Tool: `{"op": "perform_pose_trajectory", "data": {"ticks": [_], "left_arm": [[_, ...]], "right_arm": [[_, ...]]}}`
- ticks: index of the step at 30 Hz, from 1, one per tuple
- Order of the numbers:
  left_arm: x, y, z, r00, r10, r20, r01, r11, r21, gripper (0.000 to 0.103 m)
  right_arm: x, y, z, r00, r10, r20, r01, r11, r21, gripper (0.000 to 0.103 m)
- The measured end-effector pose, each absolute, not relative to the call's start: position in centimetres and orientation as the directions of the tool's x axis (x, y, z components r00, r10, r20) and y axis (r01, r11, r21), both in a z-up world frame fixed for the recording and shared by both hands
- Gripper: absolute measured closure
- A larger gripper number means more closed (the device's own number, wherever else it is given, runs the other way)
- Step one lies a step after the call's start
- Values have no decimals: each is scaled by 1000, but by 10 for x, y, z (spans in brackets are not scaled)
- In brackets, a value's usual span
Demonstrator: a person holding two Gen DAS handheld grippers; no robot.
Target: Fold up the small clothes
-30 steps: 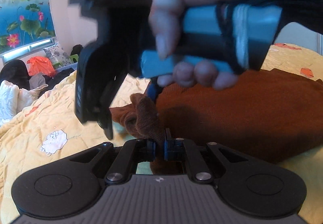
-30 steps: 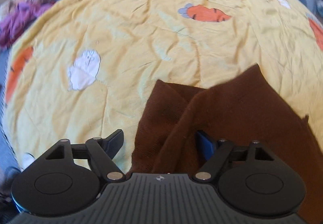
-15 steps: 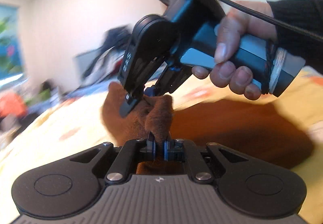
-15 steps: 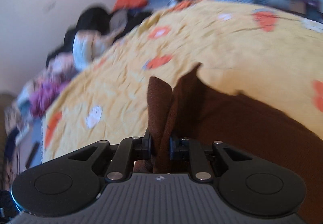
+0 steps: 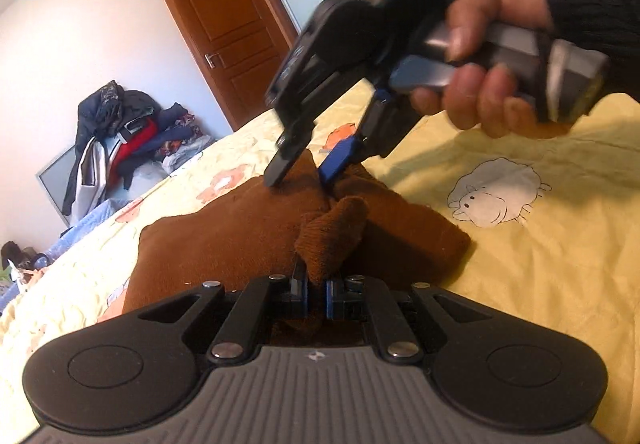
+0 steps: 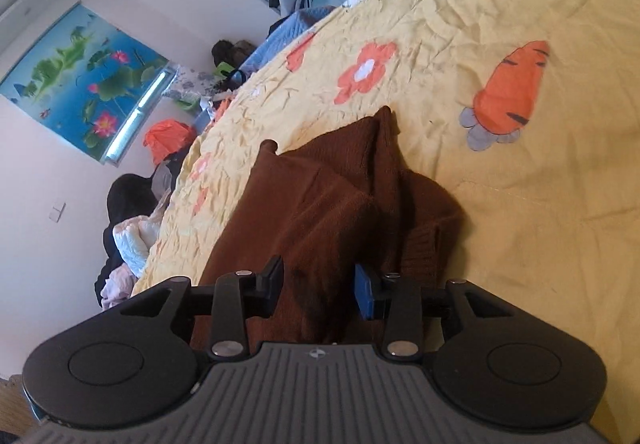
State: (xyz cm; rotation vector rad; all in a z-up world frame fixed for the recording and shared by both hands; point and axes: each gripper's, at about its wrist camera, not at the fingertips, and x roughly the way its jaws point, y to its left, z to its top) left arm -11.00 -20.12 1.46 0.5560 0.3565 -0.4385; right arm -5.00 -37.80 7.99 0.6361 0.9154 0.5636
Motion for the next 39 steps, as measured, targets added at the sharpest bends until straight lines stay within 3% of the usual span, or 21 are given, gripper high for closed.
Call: {"op": "perform_pose_trajectory", "data": {"ticks": [2, 3, 4, 9, 11, 13, 14, 16, 17, 18, 20, 21, 22, 24, 27, 30, 32, 35, 37, 38, 39], "left_arm": [[-119, -225, 14, 853, -290, -433, 480, 761, 437, 95], [-119, -230, 16, 855, -288, -432, 478, 761, 438, 95], [-117, -233, 19, 854, -290, -433, 479, 763, 434, 95], [-123, -238, 32, 814, -337, -474, 531, 762, 370, 96], [-120, -238, 25, 792, -350, -501, 549, 768, 331, 96], [-123, -232, 27, 789, -374, -488, 560, 764, 320, 95], [-124, -223, 33, 776, -400, -487, 573, 769, 282, 94], [-125, -199, 47, 733, -464, -498, 612, 769, 186, 91], [-127, -180, 56, 698, -509, -504, 638, 762, 113, 89], [-128, -164, 63, 672, -544, -502, 654, 755, 58, 79], [-134, -125, 76, 663, -588, -464, 648, 761, -38, 41], [-134, -107, 80, 678, -590, -437, 629, 775, -71, 9], [-134, -85, 83, 705, -586, -400, 597, 794, -110, 1], [-123, -48, 85, 744, -564, -360, 533, 825, -190, 1], [-83, -17, 81, 762, -486, -429, 382, 871, -308, 1], [-20, 8, 60, 669, -556, -494, 250, 794, -554, 2], [14, 9, 45, 598, -631, -494, 196, 712, -674, 2], [53, -1, 29, 533, -679, -505, 156, 665, -731, 4], [72, -10, 29, 532, -681, -503, 161, 664, -730, 17], [81, -14, 28, 521, -681, -515, 155, 669, -727, 29], [88, -17, 26, 504, -674, -539, 142, 681, -719, 63]], "right_arm": [[-41, -370, 75, 473, 692, -545, -192, 685, 703, 64], [-38, -364, 75, 471, 686, -555, -207, 697, 687, 82], [-34, -360, 79, 470, 674, -570, -220, 715, 663, 85], [-45, -376, 108, 530, 645, -551, -292, 748, 595, 85], [-44, -383, 93, 523, 594, -612, -250, 793, 556, 86], [-46, -397, 76, 534, 618, -576, -218, 759, 613, 90], [-50, -406, 73, 543, 629, -556, -193, 738, 647, 89], [-57, -411, 73, 569, 633, -526, -174, 717, 675, 76], [-61, -414, 75, 581, 629, -517, -167, 714, 680, 60], [-66, -416, 80, 599, 617, -510, -160, 716, 679, 43], [-77, -424, 92, 659, 594, -461, -164, 712, 683, 18], [-81, -429, 97, 687, 578, -441, -163, 714, 681, 12], [-82, -432, 99, 701, 568, -431, -159, 714, 682, 11], [-77, -436, 98, 698, 553, -454, -130, 722, 679, 10], [-62, -423, 85, 660, 525, -537, -80, 760, 646, 10], [-54, -405, 73, 610, 557, -564, -88, 755, 649, 10], [-48, -393, 70, 598, 570, -563, -113, 756, 645, 9], [-49, -385, 72, 604, 567, -560, -139, 767, 627, 9], [-47, -385, 71, 609, 569, -552, -141, 763, 631, 14], [-48, -386, 70, 613, 564, -552, -140, 766, 628, 24], [-49, -388, 69, 613, 561, -557, -138, 769, 624, 44]]}}
